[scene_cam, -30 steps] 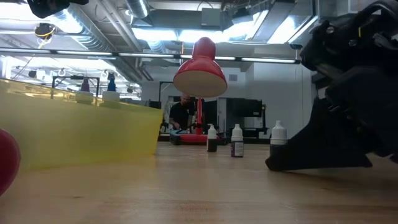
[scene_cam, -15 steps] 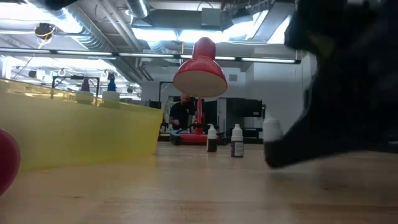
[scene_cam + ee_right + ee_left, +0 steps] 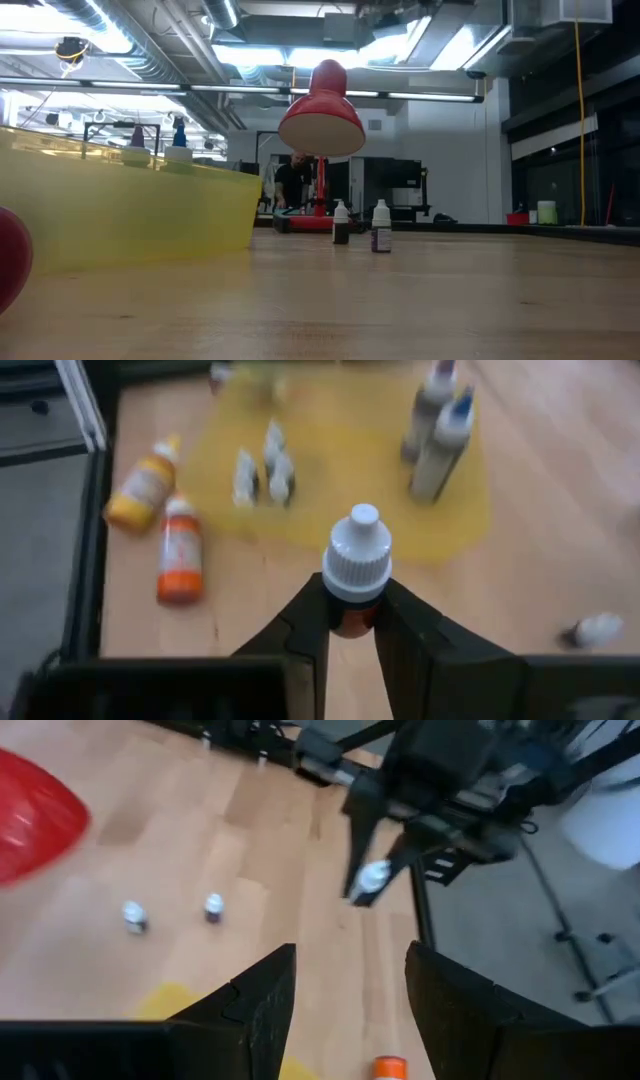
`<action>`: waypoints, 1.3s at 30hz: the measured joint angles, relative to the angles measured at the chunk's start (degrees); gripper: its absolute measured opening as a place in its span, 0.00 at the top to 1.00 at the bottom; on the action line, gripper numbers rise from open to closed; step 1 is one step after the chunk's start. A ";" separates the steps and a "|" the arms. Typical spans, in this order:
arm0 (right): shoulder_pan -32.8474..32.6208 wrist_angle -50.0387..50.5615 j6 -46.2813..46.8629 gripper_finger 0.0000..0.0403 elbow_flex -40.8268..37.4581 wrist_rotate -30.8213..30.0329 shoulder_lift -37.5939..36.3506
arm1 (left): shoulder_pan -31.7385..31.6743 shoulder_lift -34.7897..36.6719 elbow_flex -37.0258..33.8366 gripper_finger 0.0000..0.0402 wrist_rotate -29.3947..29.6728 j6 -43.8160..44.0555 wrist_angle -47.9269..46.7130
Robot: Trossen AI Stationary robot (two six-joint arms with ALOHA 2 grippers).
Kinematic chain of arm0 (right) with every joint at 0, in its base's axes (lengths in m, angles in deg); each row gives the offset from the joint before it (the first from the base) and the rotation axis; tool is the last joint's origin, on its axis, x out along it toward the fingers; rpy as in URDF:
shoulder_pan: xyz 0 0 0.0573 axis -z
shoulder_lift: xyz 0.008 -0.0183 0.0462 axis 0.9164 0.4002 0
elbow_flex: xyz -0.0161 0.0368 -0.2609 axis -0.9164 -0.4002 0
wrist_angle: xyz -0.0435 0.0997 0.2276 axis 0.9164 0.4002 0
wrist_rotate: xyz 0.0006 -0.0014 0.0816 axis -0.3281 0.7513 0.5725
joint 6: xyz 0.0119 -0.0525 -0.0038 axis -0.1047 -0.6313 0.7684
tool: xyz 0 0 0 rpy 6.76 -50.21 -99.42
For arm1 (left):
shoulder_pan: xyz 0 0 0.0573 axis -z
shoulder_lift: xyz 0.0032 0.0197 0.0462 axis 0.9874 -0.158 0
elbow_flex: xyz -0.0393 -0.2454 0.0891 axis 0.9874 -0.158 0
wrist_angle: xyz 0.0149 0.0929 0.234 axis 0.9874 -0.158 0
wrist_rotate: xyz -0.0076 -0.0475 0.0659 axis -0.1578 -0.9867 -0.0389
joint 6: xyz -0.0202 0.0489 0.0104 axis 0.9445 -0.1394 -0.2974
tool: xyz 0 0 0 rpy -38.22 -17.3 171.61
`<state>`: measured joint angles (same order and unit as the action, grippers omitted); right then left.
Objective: Pick & Place food coloring
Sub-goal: Put the small red food coloring bottle into the yellow bin
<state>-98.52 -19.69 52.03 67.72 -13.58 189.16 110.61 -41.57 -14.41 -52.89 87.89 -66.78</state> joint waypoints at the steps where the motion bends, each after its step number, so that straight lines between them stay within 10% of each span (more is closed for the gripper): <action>1: 0.84 1.16 -1.64 0.84 1.99 0.79 -0.02 | -0.51 0.02 1.46 0.55 -0.15 -0.96 -1.96; 15: 12.27 2.48 -16.33 0.84 16.11 6.40 -0.11 | -5.08 -0.22 12.85 0.55 -1.95 -8.57 -12.45; 39: 16.54 0.83 -19.48 0.83 16.60 10.20 -0.09 | -16.24 -6.88 13.37 0.55 -9.43 -14.64 -6.30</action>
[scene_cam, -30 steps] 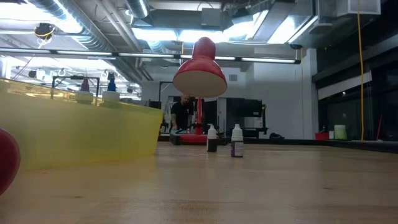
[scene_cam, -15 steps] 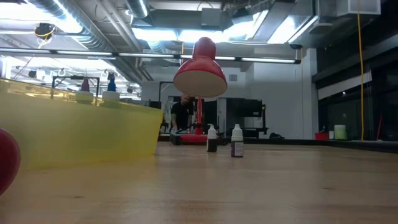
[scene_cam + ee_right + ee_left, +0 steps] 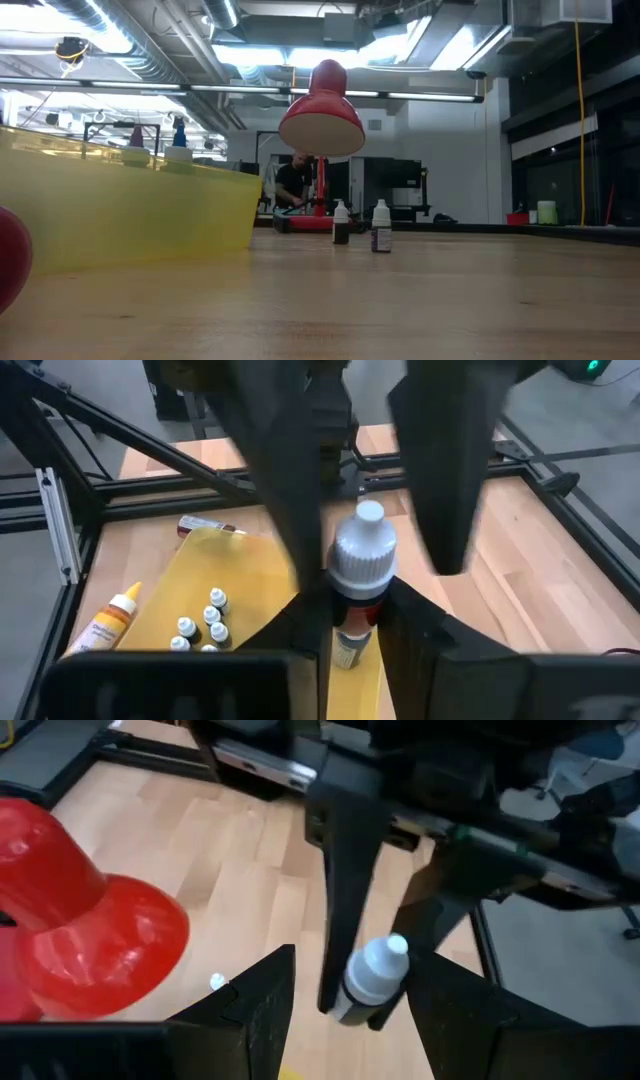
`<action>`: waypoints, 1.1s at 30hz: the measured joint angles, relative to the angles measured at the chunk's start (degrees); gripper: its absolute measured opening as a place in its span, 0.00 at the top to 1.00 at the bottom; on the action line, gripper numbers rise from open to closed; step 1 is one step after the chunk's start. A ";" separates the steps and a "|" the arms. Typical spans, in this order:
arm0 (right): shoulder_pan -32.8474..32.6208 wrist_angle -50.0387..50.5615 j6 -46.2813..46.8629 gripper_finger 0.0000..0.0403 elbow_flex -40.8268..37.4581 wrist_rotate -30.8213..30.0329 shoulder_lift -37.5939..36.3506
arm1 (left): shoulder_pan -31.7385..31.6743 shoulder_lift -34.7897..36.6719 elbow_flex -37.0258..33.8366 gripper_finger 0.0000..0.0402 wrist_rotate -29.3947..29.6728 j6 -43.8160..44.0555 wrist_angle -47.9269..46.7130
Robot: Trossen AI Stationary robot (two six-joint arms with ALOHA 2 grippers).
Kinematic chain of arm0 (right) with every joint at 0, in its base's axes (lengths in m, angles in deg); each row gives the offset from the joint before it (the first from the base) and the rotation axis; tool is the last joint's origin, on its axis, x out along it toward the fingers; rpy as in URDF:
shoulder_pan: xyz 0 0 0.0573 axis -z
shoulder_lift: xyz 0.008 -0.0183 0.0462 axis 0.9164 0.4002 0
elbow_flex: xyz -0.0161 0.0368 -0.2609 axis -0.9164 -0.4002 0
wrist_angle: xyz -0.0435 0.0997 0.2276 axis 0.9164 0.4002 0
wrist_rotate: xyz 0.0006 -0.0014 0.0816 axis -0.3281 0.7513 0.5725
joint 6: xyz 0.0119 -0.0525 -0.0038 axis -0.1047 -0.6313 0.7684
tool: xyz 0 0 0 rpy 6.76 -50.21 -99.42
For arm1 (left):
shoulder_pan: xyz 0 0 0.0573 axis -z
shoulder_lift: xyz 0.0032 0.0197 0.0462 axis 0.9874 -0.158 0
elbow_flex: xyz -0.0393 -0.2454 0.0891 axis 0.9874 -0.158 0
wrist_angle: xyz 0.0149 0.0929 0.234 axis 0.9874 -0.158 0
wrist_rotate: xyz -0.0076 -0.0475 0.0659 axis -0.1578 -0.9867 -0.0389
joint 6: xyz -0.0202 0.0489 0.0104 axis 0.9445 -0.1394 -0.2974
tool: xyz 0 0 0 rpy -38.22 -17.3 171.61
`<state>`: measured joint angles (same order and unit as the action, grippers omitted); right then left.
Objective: Pick & Place food coloring
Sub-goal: Put the small red food coloring bottle into the yellow bin
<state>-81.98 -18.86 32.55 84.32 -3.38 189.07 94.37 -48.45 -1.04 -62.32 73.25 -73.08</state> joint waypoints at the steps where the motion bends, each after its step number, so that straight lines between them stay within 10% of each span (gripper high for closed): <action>1: 0.00 0.21 0.00 0.83 0.00 0.02 0.00 | -0.20 0.00 0.00 0.55 -0.02 -0.01 0.22; 12: 0.04 0.40 -1.33 0.83 -0.01 -0.01 0.00 | -0.20 -0.67 0.00 0.56 0.09 -0.47 0.94; 25: 0.04 0.17 -1.05 0.82 -0.04 0.06 0.00 | -0.11 -0.68 0.00 0.85 0.07 -0.85 1.70; 33: -0.05 0.55 -1.36 0.60 -0.04 2.36 0.00 | 0.19 -0.72 0.00 0.85 1.41 1.63 1.00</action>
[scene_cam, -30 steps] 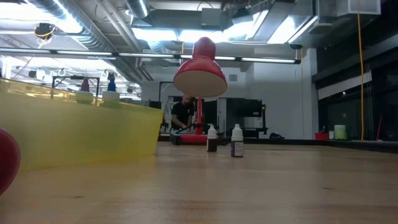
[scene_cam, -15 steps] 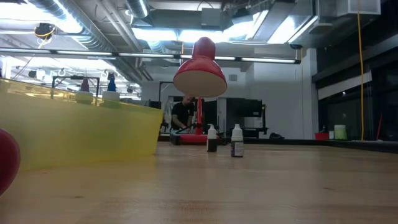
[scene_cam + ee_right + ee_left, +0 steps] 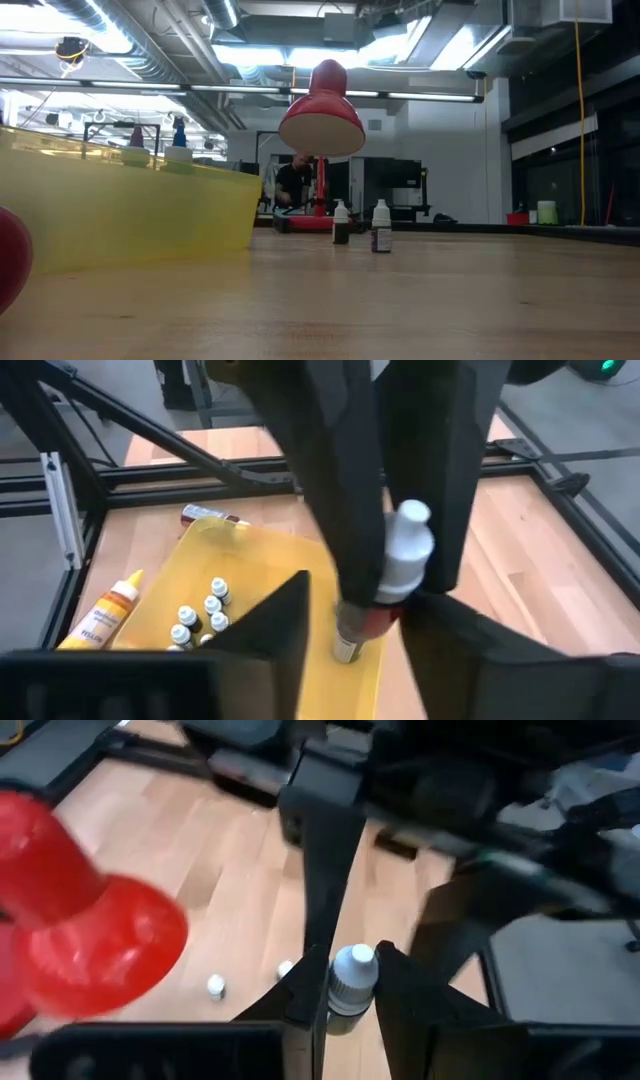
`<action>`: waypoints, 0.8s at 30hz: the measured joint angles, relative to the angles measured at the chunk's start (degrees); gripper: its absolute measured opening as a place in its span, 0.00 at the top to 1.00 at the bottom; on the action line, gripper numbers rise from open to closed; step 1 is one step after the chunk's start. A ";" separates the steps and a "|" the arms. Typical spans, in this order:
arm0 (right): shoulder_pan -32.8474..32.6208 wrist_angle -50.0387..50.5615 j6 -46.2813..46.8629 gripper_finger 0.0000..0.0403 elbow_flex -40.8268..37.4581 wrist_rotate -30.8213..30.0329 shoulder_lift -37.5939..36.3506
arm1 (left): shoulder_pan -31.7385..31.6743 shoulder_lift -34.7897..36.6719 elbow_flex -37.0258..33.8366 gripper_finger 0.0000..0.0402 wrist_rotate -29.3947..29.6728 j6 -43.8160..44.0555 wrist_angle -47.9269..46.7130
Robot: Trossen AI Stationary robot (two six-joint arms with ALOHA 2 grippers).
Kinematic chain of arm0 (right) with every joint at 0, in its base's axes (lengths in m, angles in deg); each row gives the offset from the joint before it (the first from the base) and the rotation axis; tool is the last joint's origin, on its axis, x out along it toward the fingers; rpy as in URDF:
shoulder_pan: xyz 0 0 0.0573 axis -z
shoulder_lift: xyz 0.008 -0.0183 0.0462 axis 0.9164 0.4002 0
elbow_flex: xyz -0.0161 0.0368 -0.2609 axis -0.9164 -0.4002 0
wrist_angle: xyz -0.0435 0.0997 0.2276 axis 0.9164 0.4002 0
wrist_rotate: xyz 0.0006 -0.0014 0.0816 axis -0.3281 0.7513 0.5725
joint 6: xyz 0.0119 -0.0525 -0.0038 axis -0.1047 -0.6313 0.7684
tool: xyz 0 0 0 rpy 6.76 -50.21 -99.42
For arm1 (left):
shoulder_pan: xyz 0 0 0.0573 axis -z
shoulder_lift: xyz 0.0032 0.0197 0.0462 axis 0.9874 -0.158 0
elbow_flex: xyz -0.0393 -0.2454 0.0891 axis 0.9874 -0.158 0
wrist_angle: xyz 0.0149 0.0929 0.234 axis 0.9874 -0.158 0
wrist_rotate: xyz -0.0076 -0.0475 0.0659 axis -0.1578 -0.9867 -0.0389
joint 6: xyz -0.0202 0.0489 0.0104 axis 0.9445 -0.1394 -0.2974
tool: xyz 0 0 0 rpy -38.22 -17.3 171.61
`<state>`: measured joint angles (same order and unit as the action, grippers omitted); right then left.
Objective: Pick & Place food coloring
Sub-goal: Put the small red food coloring bottle into the yellow bin
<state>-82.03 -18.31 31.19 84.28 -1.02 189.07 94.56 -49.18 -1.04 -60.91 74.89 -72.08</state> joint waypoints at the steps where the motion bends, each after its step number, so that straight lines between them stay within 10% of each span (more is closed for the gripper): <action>1: -0.14 0.19 0.38 0.56 0.00 0.46 0.00 | 0.42 0.00 0.00 0.85 0.86 0.82 -0.99; 10: -2.27 6.99 9.54 0.31 0.01 4.73 0.00 | 8.82 0.00 -0.02 0.85 13.09 12.26 -11.35; 24: -5.63 9.20 10.70 0.28 0.01 5.15 0.00 | 28.97 0.02 -2.70 0.85 34.91 50.67 -27.51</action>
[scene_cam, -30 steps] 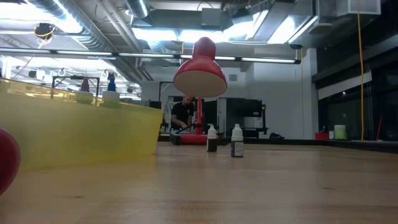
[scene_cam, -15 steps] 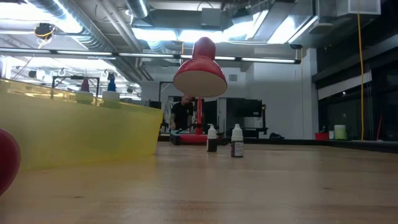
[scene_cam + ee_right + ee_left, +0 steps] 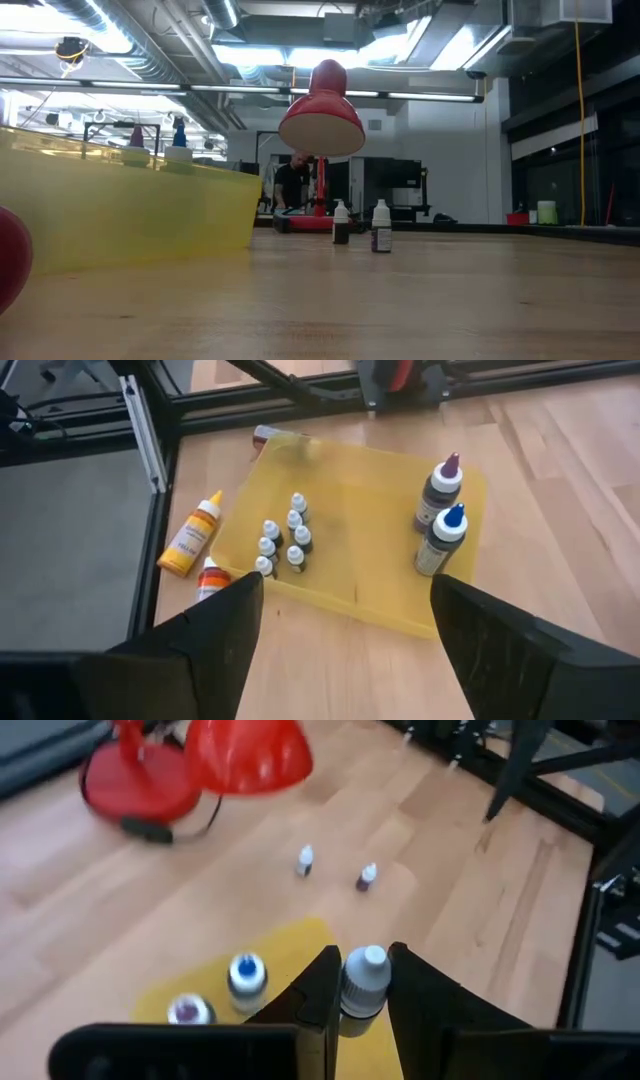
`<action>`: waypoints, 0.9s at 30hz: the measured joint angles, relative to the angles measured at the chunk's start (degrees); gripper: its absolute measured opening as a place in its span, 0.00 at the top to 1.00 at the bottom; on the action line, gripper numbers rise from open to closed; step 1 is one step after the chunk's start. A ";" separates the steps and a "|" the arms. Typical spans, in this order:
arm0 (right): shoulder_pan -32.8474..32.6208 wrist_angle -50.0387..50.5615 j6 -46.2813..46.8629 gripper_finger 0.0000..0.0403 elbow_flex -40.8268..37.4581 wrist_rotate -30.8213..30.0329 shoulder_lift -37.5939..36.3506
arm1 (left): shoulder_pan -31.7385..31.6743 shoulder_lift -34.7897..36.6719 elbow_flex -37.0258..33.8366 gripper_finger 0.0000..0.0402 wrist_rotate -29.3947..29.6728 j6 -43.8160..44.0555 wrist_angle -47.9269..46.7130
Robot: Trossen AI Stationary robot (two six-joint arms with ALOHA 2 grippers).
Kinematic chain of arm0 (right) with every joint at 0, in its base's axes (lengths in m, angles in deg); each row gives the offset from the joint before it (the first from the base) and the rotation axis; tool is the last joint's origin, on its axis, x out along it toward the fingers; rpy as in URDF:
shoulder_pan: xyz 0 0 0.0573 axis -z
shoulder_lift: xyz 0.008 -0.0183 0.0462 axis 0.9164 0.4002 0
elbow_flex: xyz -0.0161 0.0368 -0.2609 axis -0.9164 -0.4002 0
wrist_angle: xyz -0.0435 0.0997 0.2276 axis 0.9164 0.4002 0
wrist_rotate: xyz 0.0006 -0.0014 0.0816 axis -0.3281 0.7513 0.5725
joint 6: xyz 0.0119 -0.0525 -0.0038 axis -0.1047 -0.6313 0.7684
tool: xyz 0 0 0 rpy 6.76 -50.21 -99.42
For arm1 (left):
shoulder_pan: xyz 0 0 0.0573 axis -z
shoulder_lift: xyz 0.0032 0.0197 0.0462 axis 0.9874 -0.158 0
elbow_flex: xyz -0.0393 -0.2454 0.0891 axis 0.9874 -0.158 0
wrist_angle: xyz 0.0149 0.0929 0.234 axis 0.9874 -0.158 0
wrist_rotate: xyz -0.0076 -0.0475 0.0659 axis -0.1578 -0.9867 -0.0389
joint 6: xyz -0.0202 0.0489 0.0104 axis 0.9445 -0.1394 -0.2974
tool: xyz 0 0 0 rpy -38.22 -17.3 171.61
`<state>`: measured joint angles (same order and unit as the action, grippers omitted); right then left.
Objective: Pick & Place food coloring
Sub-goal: Put the small red food coloring bottle into the yellow bin
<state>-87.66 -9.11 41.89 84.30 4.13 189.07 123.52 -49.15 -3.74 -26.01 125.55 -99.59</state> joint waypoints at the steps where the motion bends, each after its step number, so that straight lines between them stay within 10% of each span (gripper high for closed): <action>1: -0.05 0.05 -0.01 0.28 0.00 0.03 0.00 | 1.35 0.00 -1.23 0.85 0.64 3.15 0.03; 27: -0.40 0.93 -3.27 0.28 0.00 3.98 0.00 | 15.48 -21.73 -15.16 0.85 -3.69 52.76 -0.42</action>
<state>-88.06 -8.18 38.62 84.30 8.11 189.07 139.00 -70.88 -18.90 -29.69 178.31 -100.01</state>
